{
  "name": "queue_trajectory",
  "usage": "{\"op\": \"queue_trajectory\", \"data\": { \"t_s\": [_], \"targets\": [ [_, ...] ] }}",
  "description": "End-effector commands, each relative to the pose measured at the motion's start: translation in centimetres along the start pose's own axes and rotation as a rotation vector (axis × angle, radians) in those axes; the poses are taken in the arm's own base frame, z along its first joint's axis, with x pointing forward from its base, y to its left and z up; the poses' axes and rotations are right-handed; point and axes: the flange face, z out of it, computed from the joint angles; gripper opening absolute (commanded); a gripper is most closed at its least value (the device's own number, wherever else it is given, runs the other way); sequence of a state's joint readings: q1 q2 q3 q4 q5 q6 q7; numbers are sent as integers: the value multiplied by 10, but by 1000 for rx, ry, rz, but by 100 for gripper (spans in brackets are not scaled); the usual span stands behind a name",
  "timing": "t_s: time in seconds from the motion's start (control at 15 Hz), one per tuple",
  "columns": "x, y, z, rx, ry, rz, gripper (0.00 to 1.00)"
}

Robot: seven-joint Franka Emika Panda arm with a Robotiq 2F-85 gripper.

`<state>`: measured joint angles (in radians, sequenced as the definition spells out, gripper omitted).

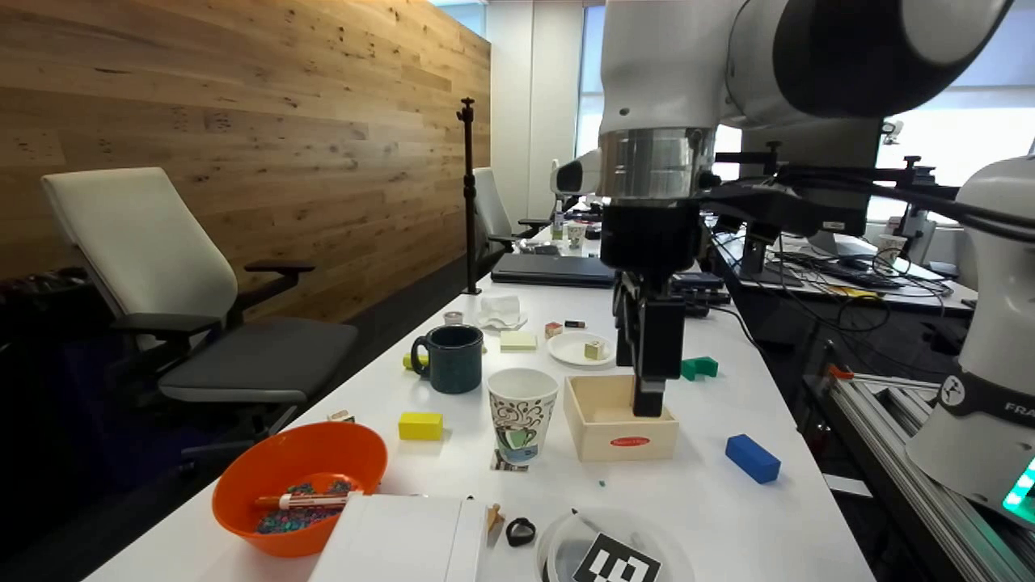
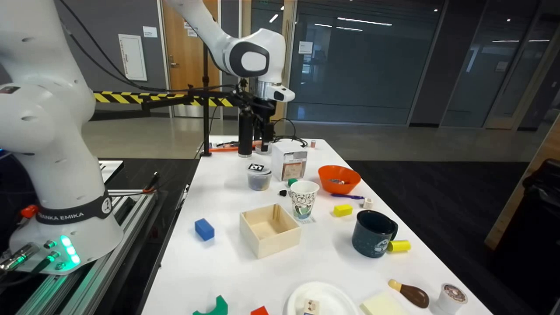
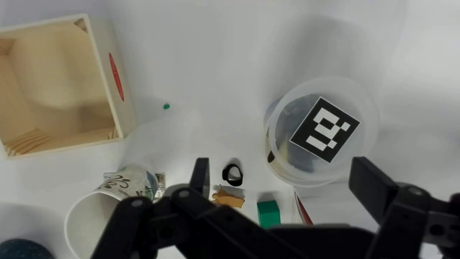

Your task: Take the lid off the plastic container

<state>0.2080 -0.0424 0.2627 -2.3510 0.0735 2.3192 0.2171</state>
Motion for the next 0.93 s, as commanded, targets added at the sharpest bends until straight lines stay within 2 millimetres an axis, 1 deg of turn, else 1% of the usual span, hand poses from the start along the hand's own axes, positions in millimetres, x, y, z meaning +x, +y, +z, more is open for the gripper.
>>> {"op": "queue_trajectory", "data": {
  "t_s": [0.0,0.2,0.33,0.67,0.87],
  "targets": [
    [25,-21,24,10,34,18,100],
    [32,-27,44,8,10,20,100],
    [33,-28,55,-10,-17,22,100],
    [29,-28,72,-35,-80,12,100],
    [26,-28,78,-37,-105,10,100]
  ]
}}
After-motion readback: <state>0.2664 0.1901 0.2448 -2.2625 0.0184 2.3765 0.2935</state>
